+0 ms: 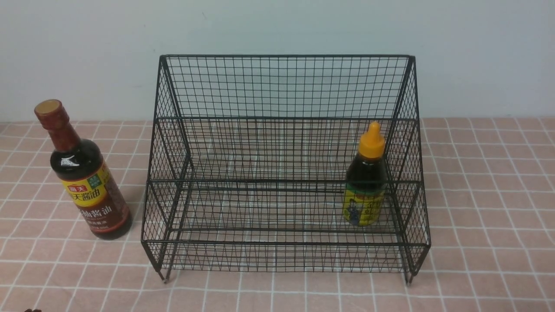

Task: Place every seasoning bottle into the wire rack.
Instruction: Use the left arm to grab the condiment bottle closest to it

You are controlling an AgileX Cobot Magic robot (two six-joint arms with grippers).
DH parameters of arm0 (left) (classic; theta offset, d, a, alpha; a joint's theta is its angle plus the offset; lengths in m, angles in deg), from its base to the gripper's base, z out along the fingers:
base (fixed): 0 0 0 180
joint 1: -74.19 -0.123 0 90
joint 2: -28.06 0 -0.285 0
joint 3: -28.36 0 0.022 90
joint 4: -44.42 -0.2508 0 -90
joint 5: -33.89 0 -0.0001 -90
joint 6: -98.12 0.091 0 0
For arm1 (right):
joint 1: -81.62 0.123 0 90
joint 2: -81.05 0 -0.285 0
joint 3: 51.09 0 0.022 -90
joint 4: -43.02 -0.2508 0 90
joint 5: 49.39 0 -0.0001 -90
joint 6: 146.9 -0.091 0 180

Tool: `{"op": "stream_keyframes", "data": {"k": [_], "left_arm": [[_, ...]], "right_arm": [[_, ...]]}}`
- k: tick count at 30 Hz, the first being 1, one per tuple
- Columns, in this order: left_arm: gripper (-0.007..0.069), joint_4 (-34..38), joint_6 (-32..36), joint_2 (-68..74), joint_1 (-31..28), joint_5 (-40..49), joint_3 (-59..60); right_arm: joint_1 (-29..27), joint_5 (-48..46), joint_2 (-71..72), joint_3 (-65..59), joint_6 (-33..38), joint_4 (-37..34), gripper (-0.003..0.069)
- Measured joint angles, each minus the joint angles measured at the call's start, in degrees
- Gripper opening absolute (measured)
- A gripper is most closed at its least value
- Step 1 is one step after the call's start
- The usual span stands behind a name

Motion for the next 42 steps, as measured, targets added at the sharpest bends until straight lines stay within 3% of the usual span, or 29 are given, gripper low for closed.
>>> {"op": "stream_keyframes", "data": {"k": [33, 42], "left_arm": [[-0.0007, 1.67, -0.60, 0.00, 0.00, -2.52, 0.11], [-0.0007, 24.10, -8.75, 0.00, 0.00, -23.60, 0.19]], "right_arm": [[0.00, 0.38, 0.00, -0.11, 0.36, 0.00, -0.0012], [0.00, 0.38, 0.00, -0.11, 0.58, 0.05, -0.0012]]}}
